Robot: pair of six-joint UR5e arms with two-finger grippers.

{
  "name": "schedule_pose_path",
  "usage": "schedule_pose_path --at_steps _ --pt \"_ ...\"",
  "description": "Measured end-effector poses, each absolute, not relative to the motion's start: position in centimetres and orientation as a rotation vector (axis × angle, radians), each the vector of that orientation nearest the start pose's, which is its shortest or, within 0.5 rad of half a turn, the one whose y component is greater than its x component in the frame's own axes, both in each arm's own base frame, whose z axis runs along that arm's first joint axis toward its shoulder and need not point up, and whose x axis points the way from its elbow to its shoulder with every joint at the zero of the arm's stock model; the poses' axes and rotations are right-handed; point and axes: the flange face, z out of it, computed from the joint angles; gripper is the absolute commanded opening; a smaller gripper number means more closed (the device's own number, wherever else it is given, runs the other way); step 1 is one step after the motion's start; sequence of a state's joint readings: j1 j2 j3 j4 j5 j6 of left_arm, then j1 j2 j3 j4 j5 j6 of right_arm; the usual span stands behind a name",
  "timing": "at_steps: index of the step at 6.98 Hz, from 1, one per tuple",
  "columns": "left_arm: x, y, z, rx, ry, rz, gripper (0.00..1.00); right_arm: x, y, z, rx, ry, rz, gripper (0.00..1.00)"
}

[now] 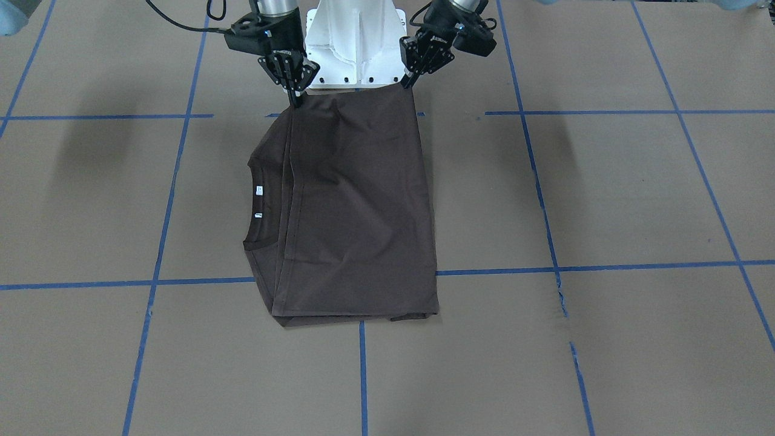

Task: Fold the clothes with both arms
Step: 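Lift the near edge with both grippers and fold it toward the far edge, then lay the folded edge down on the shirt and open both grippers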

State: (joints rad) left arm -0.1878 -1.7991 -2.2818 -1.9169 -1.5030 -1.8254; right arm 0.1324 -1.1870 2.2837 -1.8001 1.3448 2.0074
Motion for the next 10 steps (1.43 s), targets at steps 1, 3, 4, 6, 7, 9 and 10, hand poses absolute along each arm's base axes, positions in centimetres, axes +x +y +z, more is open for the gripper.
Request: schedule_pose_path --at_steps 1,3,4,6,7,9,10 --pt "38.1 -21.2 16.5 -0.006 1.287 -0.407 0.00 -41.9 -20.9 17.7 0.051 -0.906 0.616 0.00" --pt "36.7 -20.8 15.1 -0.021 1.251 -0.383 0.00 -41.1 -20.5 17.2 0.041 -0.884 0.604 0.00" --pt "37.9 -22.2 15.2 0.014 1.227 -0.378 0.00 -42.5 -21.4 17.5 0.054 -0.859 0.613 0.00" --pt "40.6 -27.6 15.9 0.125 1.160 -0.380 0.00 -45.8 -25.6 18.0 0.100 -0.831 0.652 0.00" --pt "41.6 -30.4 16.7 0.172 1.119 -0.386 0.00 -47.3 -28.1 18.7 0.125 -0.831 0.668 0.00" --pt "43.0 -34.4 17.9 0.224 1.073 -0.402 0.00 -49.3 -32.7 19.5 0.158 -0.823 0.695 0.00" --pt "43.9 -36.3 19.0 0.240 1.063 -0.417 0.00 -50.1 -34.7 19.7 0.166 -0.805 0.702 0.00"
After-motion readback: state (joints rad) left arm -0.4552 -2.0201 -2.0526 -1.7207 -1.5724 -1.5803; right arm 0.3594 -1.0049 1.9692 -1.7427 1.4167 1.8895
